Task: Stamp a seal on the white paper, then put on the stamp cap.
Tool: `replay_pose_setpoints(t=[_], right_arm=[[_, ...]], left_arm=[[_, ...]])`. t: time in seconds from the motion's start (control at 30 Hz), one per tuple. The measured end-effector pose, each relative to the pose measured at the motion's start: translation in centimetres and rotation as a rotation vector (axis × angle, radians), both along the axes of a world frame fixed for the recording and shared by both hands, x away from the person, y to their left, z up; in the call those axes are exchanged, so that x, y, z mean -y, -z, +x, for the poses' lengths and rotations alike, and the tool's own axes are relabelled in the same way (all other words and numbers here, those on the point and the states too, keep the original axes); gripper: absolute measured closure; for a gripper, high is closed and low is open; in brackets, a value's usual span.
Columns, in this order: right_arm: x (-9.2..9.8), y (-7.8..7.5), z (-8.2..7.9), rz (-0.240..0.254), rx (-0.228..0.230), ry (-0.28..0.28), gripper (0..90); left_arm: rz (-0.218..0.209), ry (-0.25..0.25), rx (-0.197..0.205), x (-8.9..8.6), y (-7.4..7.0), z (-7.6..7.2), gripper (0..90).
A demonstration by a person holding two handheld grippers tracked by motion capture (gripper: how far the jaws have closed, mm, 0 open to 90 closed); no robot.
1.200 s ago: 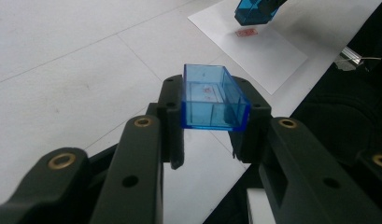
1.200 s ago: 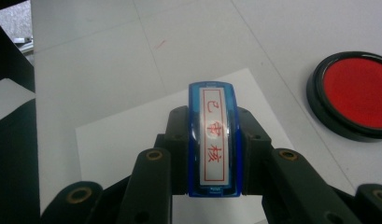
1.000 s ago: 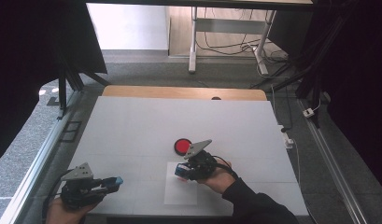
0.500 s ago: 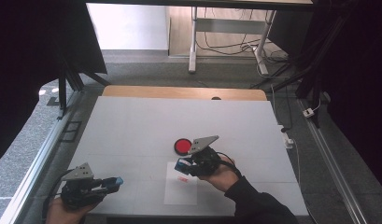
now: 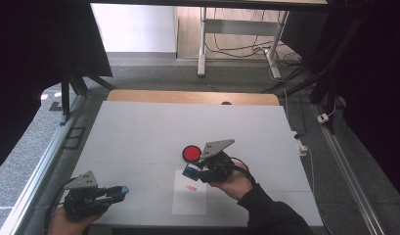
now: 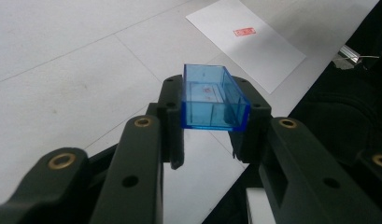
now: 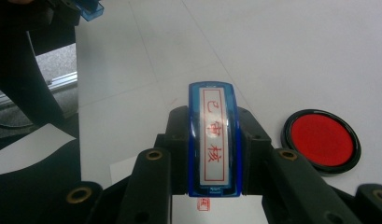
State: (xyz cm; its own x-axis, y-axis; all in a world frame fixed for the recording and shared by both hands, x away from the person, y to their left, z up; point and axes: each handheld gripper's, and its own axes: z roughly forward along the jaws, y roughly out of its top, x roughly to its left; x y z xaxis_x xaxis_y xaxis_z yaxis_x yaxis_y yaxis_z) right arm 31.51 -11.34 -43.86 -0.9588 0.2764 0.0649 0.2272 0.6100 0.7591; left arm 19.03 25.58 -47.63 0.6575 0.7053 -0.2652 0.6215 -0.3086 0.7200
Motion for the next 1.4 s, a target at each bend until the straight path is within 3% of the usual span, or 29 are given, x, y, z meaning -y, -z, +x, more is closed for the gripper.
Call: replay_pose_setpoints(t=[0.37,0.47,0.67,1.07,1.4], right_arm=[[0.4,-0.7,-0.2,0.019,-0.001,-0.022,70.3],[0.5,-0.8,-0.2,0.026,-0.004,-0.022,70.3],[0.5,-1.0,-0.1,0.032,-0.013,-0.037,70.3],[0.8,-1.5,-0.1,0.061,-0.014,-0.050,70.3],[1.1,-2.0,-0.3,0.080,-0.003,-0.072,70.3]], left_arm=[[0.010,0.025,0.005,0.3,-0.1,0.0,68.4],[-0.021,0.063,0.010,0.5,-0.2,0.1,68.4],[0.023,0.135,0.037,2.0,-0.6,0.6,68.4],[-0.008,0.209,0.036,3.8,-0.8,2.6,68.5],[0.011,0.325,0.057,6.3,-0.7,4.4,68.4]])
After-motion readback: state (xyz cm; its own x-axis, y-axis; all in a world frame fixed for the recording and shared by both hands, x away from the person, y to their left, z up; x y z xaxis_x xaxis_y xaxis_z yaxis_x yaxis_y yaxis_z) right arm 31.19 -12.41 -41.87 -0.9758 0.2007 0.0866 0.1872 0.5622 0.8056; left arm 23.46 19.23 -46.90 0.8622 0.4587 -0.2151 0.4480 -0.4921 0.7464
